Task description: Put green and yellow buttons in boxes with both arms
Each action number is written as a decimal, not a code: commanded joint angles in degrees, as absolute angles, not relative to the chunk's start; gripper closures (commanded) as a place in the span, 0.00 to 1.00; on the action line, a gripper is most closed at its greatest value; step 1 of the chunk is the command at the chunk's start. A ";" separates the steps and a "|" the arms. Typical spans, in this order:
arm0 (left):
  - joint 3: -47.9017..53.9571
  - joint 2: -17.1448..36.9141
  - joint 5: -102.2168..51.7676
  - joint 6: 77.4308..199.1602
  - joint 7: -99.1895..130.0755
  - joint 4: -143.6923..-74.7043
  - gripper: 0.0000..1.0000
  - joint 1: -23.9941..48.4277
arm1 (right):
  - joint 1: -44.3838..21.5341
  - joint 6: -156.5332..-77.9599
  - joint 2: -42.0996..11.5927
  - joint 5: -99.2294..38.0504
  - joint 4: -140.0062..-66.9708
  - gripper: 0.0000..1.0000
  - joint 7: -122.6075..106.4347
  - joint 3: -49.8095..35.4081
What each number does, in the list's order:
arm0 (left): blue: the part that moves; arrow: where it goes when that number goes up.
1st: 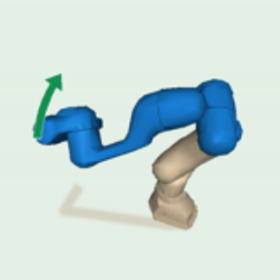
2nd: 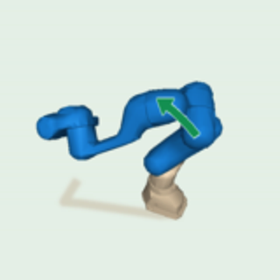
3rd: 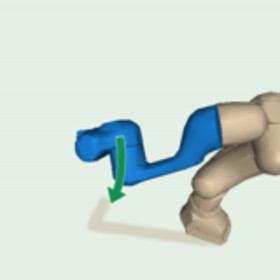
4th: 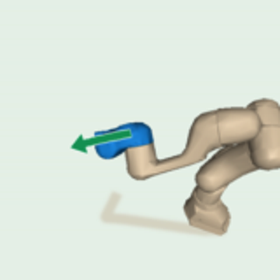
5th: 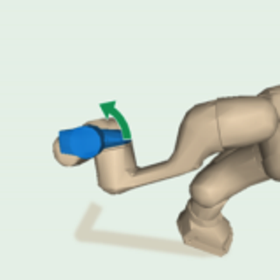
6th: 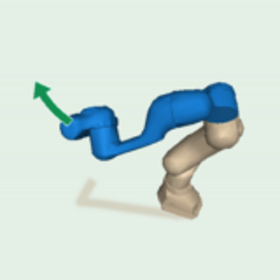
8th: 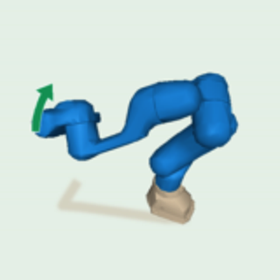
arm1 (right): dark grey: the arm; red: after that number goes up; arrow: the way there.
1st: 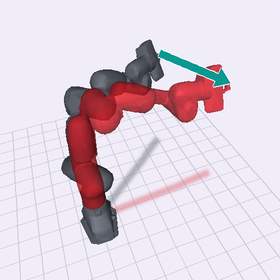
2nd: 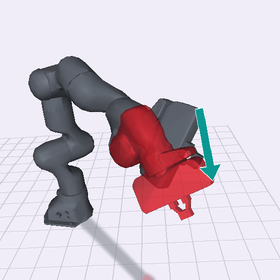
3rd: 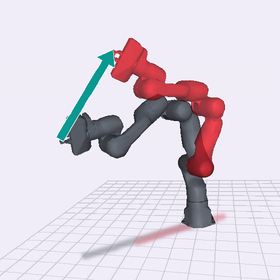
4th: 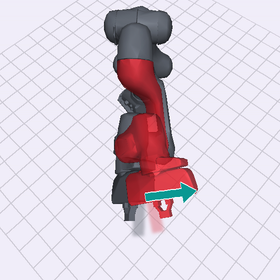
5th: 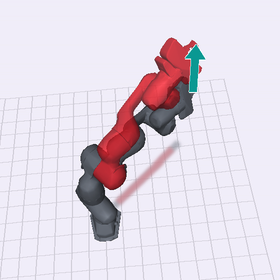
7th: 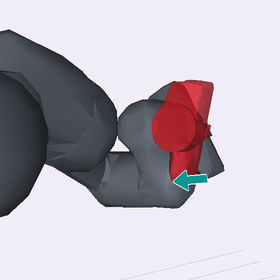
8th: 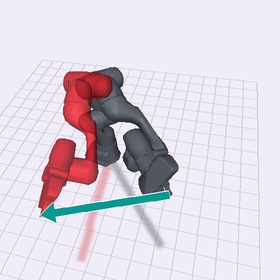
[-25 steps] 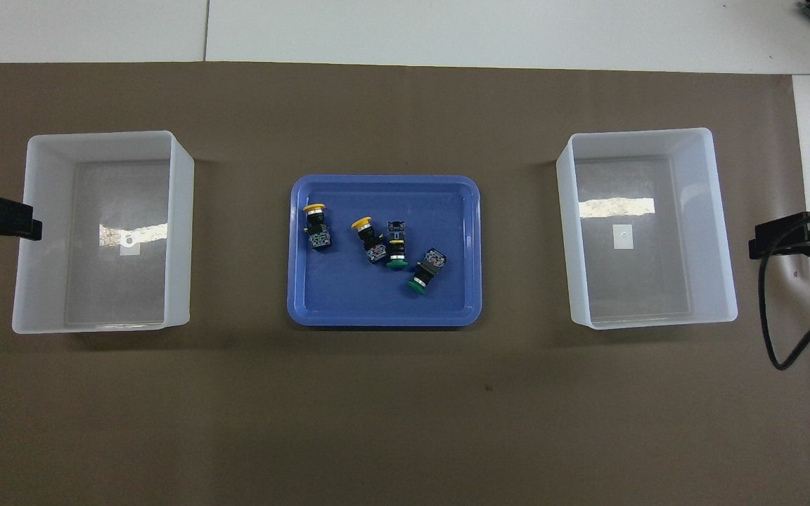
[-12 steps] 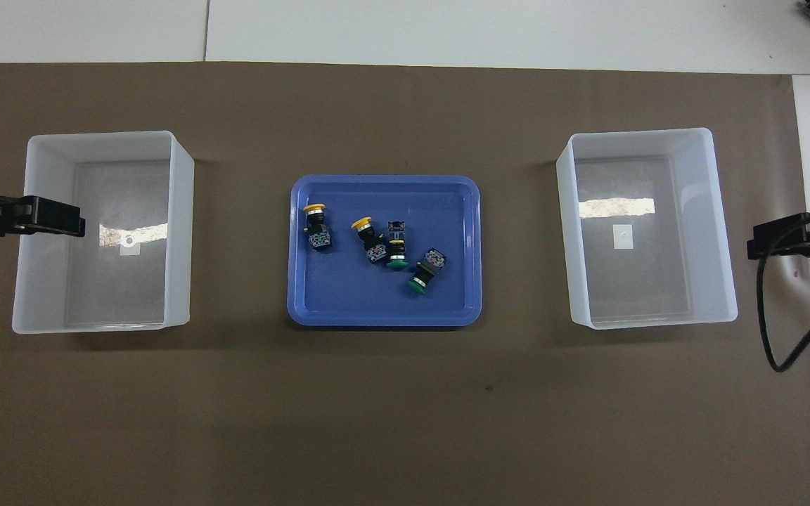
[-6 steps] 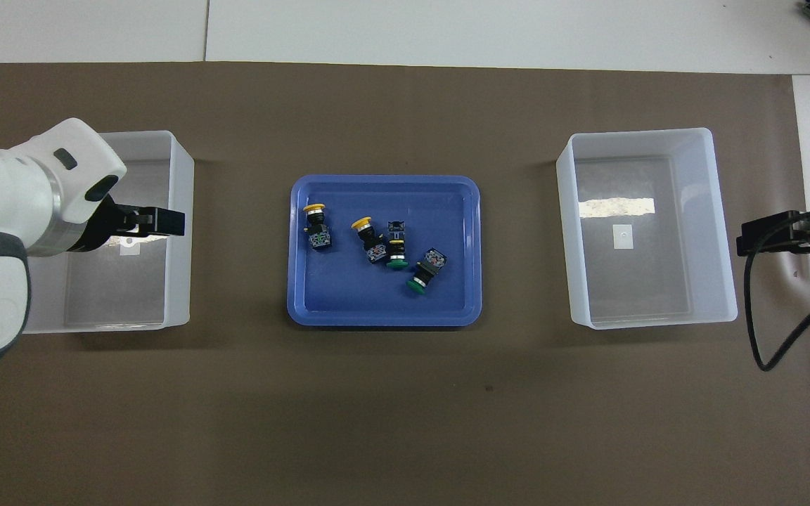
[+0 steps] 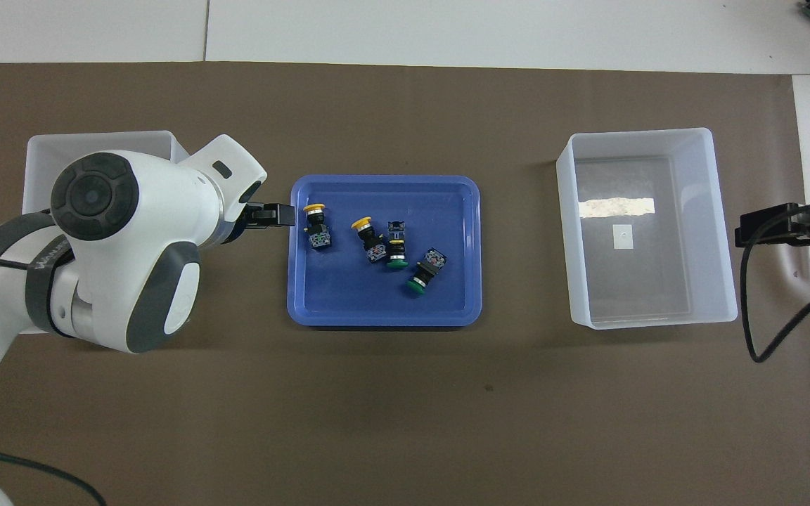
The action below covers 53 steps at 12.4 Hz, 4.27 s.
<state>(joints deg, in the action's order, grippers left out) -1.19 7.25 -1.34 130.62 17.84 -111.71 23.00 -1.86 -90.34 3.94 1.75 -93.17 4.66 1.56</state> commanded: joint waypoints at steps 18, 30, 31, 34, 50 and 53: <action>-1.93 24.08 -0.88 150.03 28.30 -109.68 0.00 30.15 | -3.78 -87.64 5.80 -0.26 -95.80 0.00 6.15 0.79; -2.72 10.48 -0.18 132.57 25.59 -109.43 1.00 23.84 | -9.38 -94.10 5.71 -2.10 -97.89 0.00 15.09 0.44; -2.64 8.89 -0.18 130.80 23.23 -109.08 1.00 21.30 | -11.14 -97.87 5.63 -2.28 -99.65 0.00 17.73 0.44; -2.64 7.47 -0.18 129.28 14.45 -107.84 1.00 12.51 | -15.45 -107.55 0.73 -2.46 -101.78 0.00 23.98 0.44; -2.55 15.13 -0.26 151.19 -4.92 -116.10 0.00 0.44 | -32.17 -139.75 -21.35 -2.29 -111.44 0.00 64.42 0.44; -2.11 10.39 -0.26 141.71 -3.96 -114.26 0.00 1.40 | -32.08 -140.01 -21.36 -2.29 -113.03 0.20 64.34 0.44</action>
